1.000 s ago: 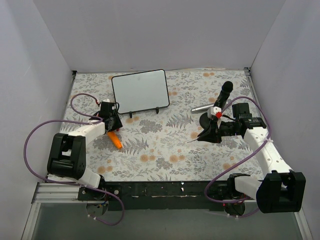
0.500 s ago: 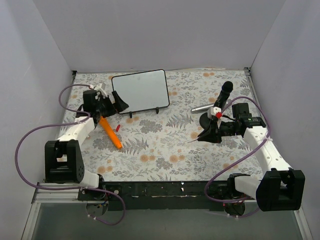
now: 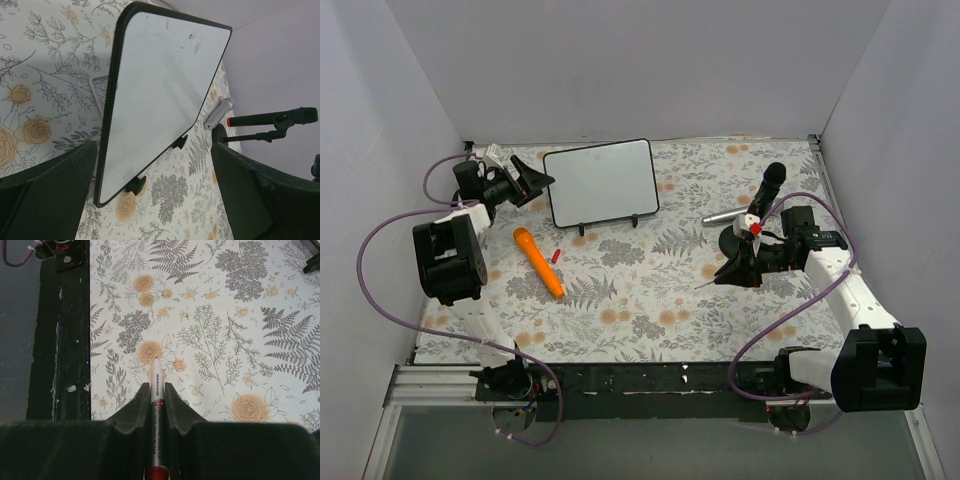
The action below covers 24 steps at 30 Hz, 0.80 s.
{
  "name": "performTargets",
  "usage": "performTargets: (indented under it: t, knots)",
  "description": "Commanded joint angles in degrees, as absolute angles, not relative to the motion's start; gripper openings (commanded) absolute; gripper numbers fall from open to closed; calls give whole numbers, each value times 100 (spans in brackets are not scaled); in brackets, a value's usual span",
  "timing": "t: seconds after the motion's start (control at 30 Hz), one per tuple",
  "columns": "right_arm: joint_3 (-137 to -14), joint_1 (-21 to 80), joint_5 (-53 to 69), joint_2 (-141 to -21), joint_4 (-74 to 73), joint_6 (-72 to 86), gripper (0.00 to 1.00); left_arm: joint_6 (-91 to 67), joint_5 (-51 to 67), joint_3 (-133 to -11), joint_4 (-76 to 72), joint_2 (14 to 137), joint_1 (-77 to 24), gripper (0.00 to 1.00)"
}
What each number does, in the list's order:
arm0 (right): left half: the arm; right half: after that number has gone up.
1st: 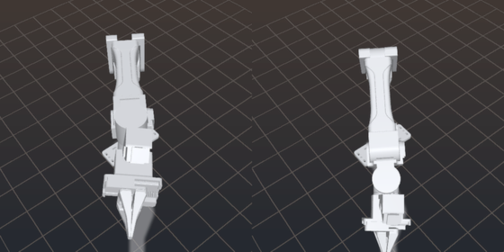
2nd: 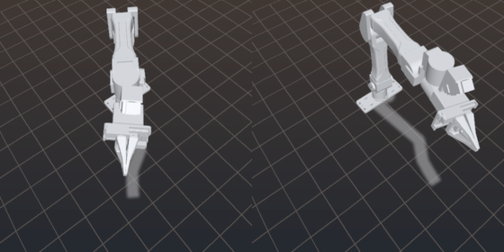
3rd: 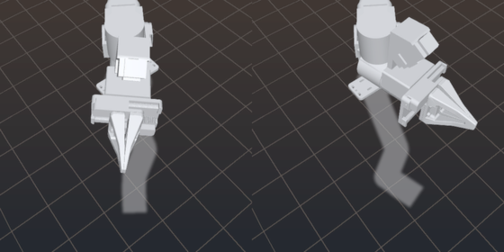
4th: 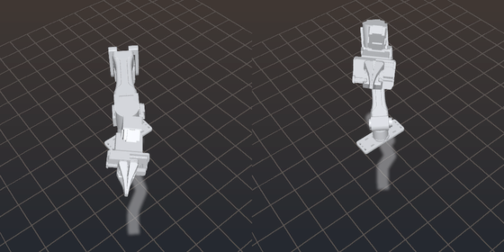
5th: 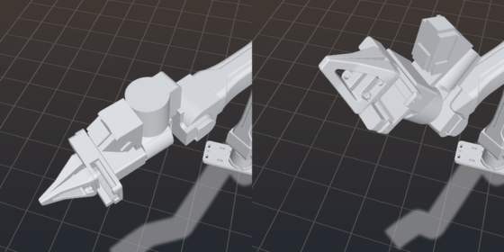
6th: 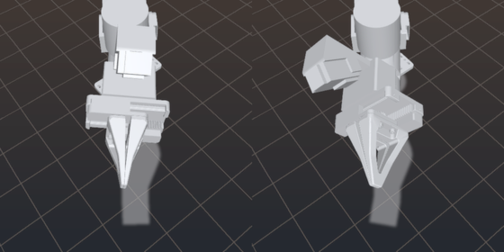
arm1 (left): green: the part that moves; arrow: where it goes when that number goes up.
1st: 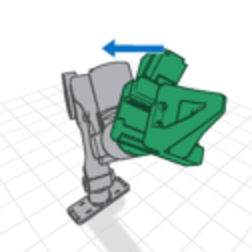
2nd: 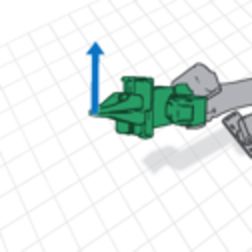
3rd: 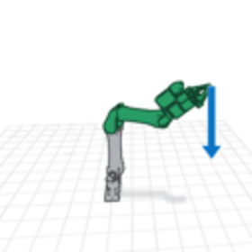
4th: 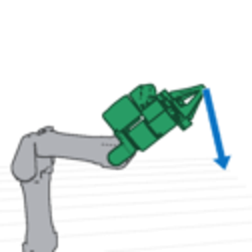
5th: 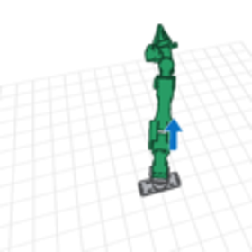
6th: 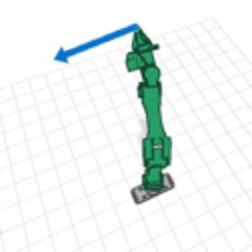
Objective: Write a sentence on the whiteboard
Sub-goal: Pick up the whiteboard from the whiteboard stand.
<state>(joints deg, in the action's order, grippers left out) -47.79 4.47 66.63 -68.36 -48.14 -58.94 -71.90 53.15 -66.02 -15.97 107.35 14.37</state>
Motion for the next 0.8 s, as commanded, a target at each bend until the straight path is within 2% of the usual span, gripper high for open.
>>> performTargets:
  t: [0.0,0.3,0.5,0.63,0.67,0.77]
  knots:
    - [-4860,413,6864,-6873,-4957,-6021,1,-7174,6002,-7126,-1864,11240,1512,98]
    - [-4860,413,6873,-6996,-4983,-6038,1,-6873,6363,-7813,-1863,12268,1433,98]
    - [-4851,413,6812,-7031,-4931,-5985,1,-7154,6872,-7831,-2838,12586,1187,97]
    - [-4860,413,6811,-7093,-4931,-5985,1,-7610,7180,-7910,-3548,12796,1204,84]
    - [-4852,413,6803,-7101,-4922,-5985,1,-7742,7233,-7936,-3699,12840,1213,77]
    - [-4852,413,6794,-7119,-4931,-5977,1,-8366,7339,-7963,-4384,13007,1213,69]
